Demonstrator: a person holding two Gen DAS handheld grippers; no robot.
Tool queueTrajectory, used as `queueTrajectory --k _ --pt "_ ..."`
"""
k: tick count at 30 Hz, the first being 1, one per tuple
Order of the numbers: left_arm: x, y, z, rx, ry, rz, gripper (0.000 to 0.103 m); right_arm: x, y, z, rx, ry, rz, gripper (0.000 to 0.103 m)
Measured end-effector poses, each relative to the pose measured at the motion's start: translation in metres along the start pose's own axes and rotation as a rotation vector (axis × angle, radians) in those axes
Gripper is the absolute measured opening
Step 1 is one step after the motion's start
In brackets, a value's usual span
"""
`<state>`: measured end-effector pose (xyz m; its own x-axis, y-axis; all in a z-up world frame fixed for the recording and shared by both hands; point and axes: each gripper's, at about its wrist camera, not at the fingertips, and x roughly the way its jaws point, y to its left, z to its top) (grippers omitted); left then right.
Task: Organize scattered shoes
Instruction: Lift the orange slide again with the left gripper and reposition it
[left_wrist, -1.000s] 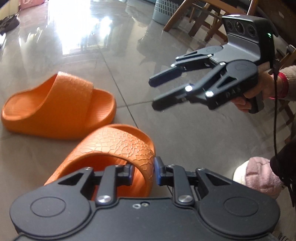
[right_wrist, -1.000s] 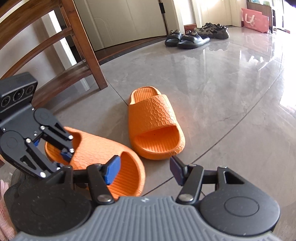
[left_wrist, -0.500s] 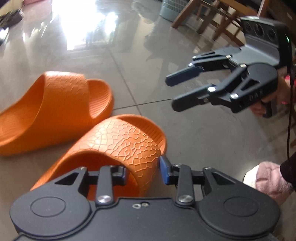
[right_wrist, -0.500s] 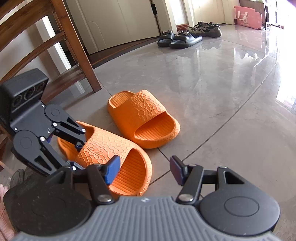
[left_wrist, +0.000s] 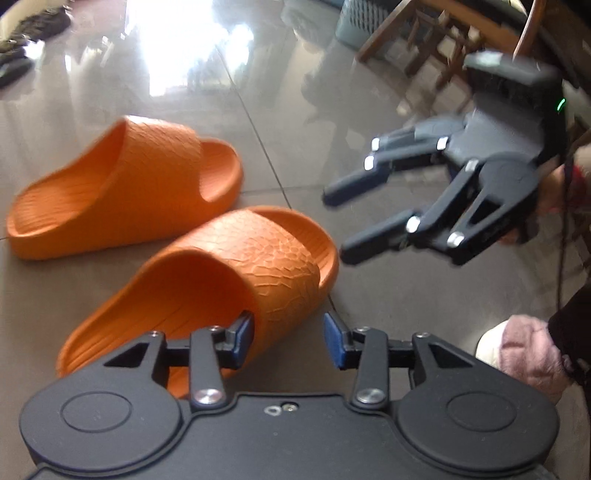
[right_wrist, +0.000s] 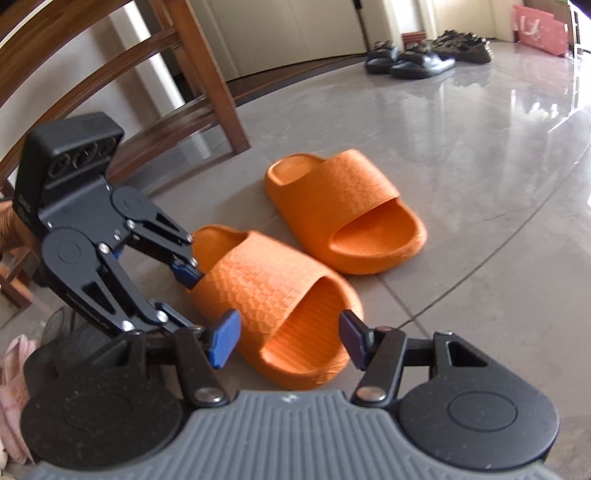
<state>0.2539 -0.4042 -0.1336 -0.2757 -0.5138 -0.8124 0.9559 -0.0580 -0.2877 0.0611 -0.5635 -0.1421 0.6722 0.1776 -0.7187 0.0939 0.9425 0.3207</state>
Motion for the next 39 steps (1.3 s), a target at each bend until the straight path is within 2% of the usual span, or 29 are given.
queueTrajectory --k 2,4,6,9,14,19,21,24,25,27,32,33,35,39 --pt "-0.019 0.01 0.001 -0.056 -0.086 0.021 0.04 0.004 0.002 0.0 0.0 0.005 0.005 0.062" --pt "-0.033 0.022 0.008 -0.124 -0.202 0.098 0.04 0.008 0.005 0.0 -0.015 0.014 0.006 0.061" --pt "-0.028 0.027 0.02 -0.147 -0.256 0.202 0.04 0.013 0.011 0.0 -0.048 0.027 0.004 0.057" --pt "-0.017 0.034 0.035 -0.17 -0.292 0.25 0.04 0.017 0.02 -0.001 -0.088 0.047 0.001 0.056" --pt "0.003 0.058 0.063 -0.188 -0.275 0.207 0.04 0.02 0.012 -0.002 -0.03 0.065 0.031 0.056" --pt "0.031 0.083 0.085 -0.209 -0.173 0.079 0.044 0.014 0.006 -0.004 -0.024 0.052 0.023 0.056" --pt "0.039 0.086 0.09 -0.224 -0.144 0.045 0.042 0.013 0.006 -0.005 -0.033 0.047 0.015 0.057" --pt "0.053 0.091 0.092 -0.296 -0.133 0.031 0.032 0.012 0.006 -0.003 -0.039 0.04 0.009 0.057" --pt "0.052 0.09 0.089 -0.313 -0.156 0.033 0.027 0.012 0.006 -0.003 -0.035 0.038 0.01 0.057" --pt "0.05 0.088 0.083 -0.347 -0.202 0.038 0.025 0.013 0.005 -0.002 -0.03 0.037 0.009 0.057" --pt "0.043 0.081 0.068 -0.431 -0.326 0.046 0.01 0.019 0.008 -0.003 -0.038 0.05 0.015 0.056" --pt "0.033 0.076 0.063 -0.439 -0.372 0.042 0.01 0.02 0.009 -0.003 -0.037 0.052 0.021 0.056" --pt "0.018 0.068 0.059 -0.42 -0.413 0.058 0.009 0.021 0.01 -0.004 -0.03 0.052 0.033 0.056" --pt "-0.024 0.053 0.045 -0.402 -0.514 0.064 0.009 0.027 0.005 -0.003 0.046 0.053 0.107 0.056"
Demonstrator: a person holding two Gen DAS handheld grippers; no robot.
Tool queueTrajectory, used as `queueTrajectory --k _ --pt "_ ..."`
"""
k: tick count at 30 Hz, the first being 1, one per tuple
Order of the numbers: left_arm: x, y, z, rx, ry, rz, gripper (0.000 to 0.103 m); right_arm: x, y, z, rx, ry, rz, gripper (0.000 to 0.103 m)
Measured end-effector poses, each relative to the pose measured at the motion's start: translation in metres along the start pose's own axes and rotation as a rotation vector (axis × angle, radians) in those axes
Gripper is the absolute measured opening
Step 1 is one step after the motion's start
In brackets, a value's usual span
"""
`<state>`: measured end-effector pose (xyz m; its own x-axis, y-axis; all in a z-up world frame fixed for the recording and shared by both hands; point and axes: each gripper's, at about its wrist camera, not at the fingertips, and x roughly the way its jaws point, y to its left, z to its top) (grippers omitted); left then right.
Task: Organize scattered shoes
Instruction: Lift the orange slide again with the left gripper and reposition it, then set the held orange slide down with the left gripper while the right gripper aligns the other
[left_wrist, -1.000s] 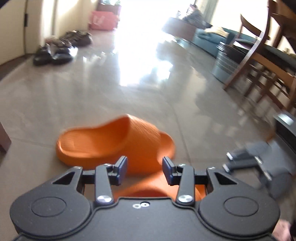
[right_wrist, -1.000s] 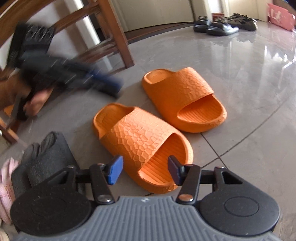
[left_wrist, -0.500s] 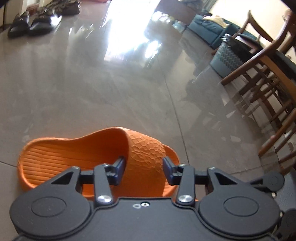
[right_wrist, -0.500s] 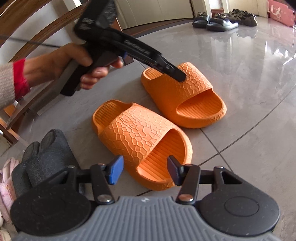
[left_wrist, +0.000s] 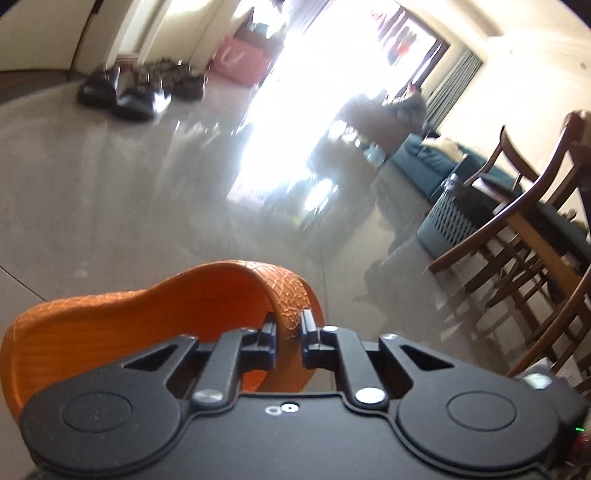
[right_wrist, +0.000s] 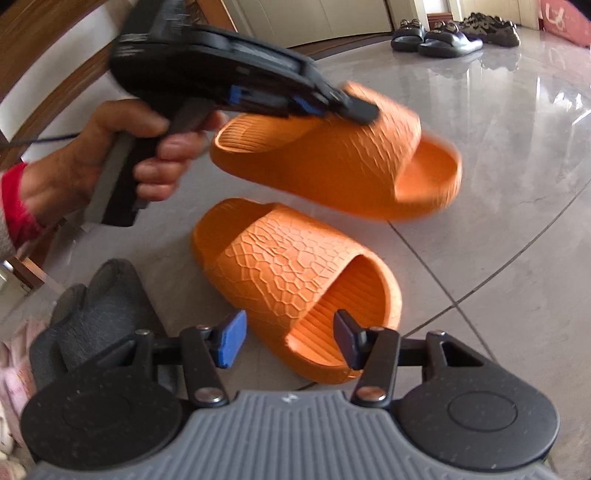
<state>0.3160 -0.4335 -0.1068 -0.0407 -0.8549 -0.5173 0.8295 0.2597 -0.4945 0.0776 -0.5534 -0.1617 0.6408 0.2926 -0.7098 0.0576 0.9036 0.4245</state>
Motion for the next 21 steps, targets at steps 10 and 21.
queueTrajectory --k 10,21 --pt "-0.113 -0.009 -0.009 0.033 -0.056 0.037 0.009 0.029 -0.026 -0.004 0.222 -0.071 0.179 0.033" --pt "-0.112 -0.012 -0.051 0.1 0.2 -0.076 0.014 0.007 -0.053 0.023 0.334 -0.242 -0.074 0.033"
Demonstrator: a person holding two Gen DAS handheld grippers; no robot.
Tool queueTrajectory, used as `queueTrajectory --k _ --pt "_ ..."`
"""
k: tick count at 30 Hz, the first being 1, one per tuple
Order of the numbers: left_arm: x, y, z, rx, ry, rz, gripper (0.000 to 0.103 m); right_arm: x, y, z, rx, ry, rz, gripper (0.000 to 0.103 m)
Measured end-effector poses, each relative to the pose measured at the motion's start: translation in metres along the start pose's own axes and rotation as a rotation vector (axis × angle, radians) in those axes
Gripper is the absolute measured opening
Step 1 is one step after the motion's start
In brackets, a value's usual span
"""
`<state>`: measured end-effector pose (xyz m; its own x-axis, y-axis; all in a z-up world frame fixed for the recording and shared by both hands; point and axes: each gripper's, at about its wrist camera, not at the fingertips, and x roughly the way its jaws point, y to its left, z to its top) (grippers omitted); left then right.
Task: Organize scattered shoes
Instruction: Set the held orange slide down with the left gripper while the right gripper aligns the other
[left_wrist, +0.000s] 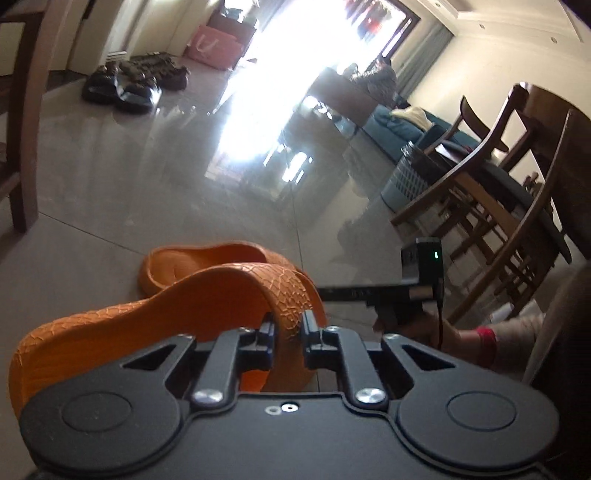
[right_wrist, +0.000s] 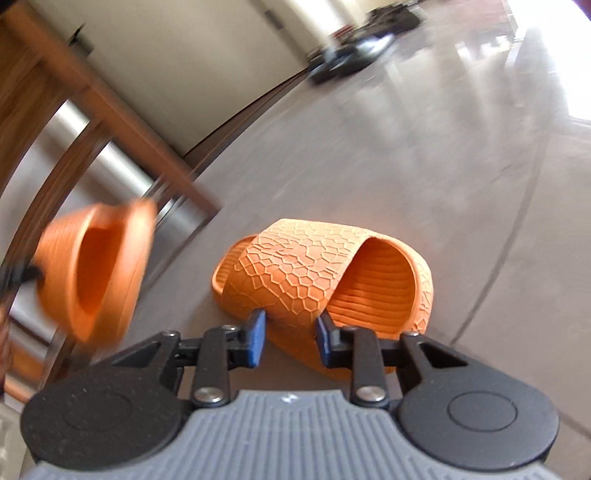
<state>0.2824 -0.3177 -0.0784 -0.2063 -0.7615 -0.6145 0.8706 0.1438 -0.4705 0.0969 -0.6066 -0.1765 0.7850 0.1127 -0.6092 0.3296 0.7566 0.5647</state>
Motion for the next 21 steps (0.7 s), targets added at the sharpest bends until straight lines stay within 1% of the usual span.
queueTrajectory --k 1,3,6,10,12,15,16,17,19,21 --pt "0.012 0.0 -0.004 0.013 0.04 -0.006 0.015 -0.001 -0.002 0.004 0.007 -0.01 -0.018 0.033" --pt "0.036 -0.001 -0.01 0.04 0.118 -0.016 0.015 0.002 0.0 0.006 -0.01 0.016 -0.02 0.033" --pt "0.074 -0.001 -0.015 0.093 0.213 -0.007 0.015 0.001 0.012 0.006 -0.123 0.046 -0.048 0.032" --pt "0.096 -0.004 -0.007 0.145 0.243 0.006 0.017 0.001 0.018 0.003 -0.268 0.086 -0.068 0.032" --pt "0.106 -0.005 -0.003 0.171 0.258 0.013 0.02 0.0 0.021 0.001 -0.34 0.106 -0.078 0.032" --pt "0.122 -0.007 0.004 0.211 0.28 0.023 0.025 0.0 0.026 -0.002 -0.449 0.135 -0.093 0.032" --pt "0.128 -0.008 0.006 0.224 0.288 0.026 0.03 0.0 0.027 -0.002 -0.481 0.145 -0.097 0.032" --pt "0.133 -0.009 0.008 0.237 0.295 0.029 0.035 0.001 0.029 -0.002 -0.495 0.152 -0.095 0.032" --pt "0.141 -0.011 0.011 0.26 0.305 0.041 0.035 0.002 0.033 -0.001 -0.521 0.166 -0.092 0.032" --pt "0.133 -0.014 0.007 0.264 0.289 0.076 0.036 -0.001 0.037 -0.003 -0.543 0.175 -0.097 0.033"
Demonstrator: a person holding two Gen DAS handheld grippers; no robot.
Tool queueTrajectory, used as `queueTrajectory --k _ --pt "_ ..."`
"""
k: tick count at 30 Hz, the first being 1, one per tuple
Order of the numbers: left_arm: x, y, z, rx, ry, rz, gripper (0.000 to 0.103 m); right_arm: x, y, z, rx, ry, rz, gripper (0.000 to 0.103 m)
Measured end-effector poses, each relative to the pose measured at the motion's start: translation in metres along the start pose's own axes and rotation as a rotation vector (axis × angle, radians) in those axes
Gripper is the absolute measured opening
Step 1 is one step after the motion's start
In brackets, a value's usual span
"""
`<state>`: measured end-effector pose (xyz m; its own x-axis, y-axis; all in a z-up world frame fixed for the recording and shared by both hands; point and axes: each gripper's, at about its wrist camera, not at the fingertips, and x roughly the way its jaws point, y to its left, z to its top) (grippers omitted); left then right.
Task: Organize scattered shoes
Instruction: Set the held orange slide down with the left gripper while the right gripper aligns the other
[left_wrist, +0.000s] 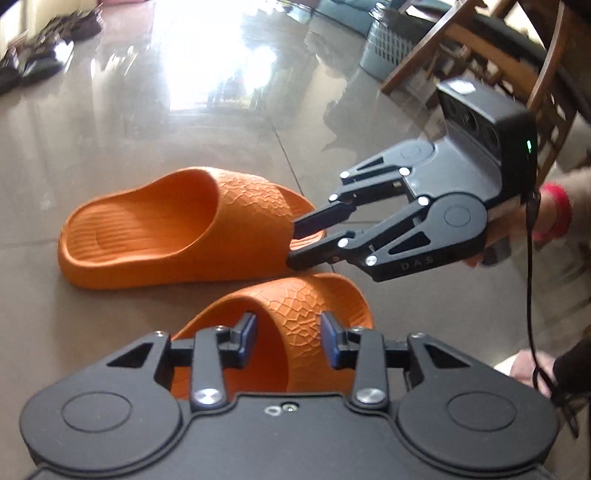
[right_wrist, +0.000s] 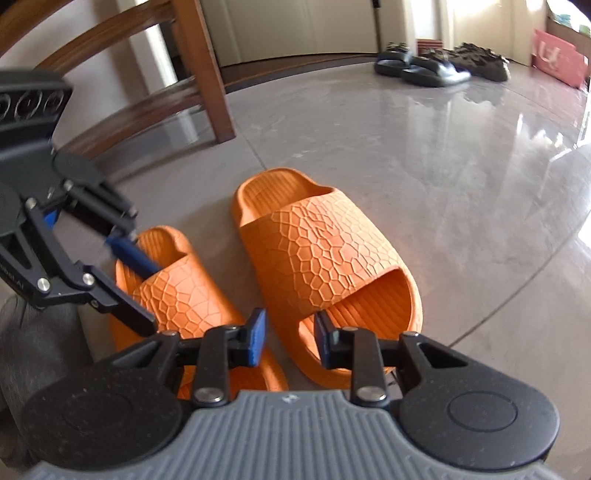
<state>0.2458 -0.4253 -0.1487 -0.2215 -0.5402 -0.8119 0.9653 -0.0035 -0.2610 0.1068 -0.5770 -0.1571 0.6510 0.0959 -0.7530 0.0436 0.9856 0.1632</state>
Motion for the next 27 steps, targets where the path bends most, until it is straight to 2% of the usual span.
queueTrajectory --k 5,6,7,8,9,11,12,13,15,20,25,27 --pt "-0.019 -0.009 -0.013 -0.02 -0.037 0.087 0.04 -0.014 0.009 -0.003 -0.054 0.02 -0.025 0.033" --pt "-0.026 -0.005 -0.021 -0.076 -0.072 0.089 0.041 -0.022 0.009 -0.002 -0.062 0.012 -0.037 0.033" --pt "-0.033 0.0 -0.028 -0.132 -0.107 0.09 0.047 -0.029 0.009 -0.002 -0.071 0.004 -0.05 0.033" --pt "-0.04 0.006 -0.037 -0.214 -0.147 0.086 0.054 -0.038 0.009 -0.001 -0.079 -0.009 -0.064 0.033" --pt "-0.045 0.017 -0.046 -0.329 -0.184 0.073 0.054 -0.048 0.007 0.004 -0.089 -0.044 -0.084 0.033" --pt "-0.047 0.03 -0.052 -0.464 -0.198 0.079 0.054 -0.055 0.0 0.021 -0.099 -0.102 -0.108 0.033" --pt "-0.046 0.038 -0.058 -0.562 -0.202 0.088 0.054 -0.053 -0.003 0.032 -0.104 -0.119 -0.118 0.036" --pt "-0.045 0.042 -0.062 -0.627 -0.198 0.094 0.054 -0.048 -0.007 0.046 -0.113 -0.13 -0.133 0.041" --pt "-0.042 0.044 -0.069 -0.721 -0.177 0.095 0.054 -0.03 -0.021 0.071 -0.094 -0.117 -0.171 0.044" --pt "-0.032 0.037 -0.072 -0.797 -0.121 0.006 0.054 0.016 -0.056 0.103 0.063 -0.035 -0.187 0.044" --pt "0.002 0.024 -0.071 -0.75 0.008 0.095 0.054 0.049 -0.065 0.111 0.146 0.038 -0.115 0.044" --pt "0.008 0.024 -0.074 -0.754 0.008 0.116 0.054 0.052 -0.057 0.109 0.127 0.043 -0.109 0.044"
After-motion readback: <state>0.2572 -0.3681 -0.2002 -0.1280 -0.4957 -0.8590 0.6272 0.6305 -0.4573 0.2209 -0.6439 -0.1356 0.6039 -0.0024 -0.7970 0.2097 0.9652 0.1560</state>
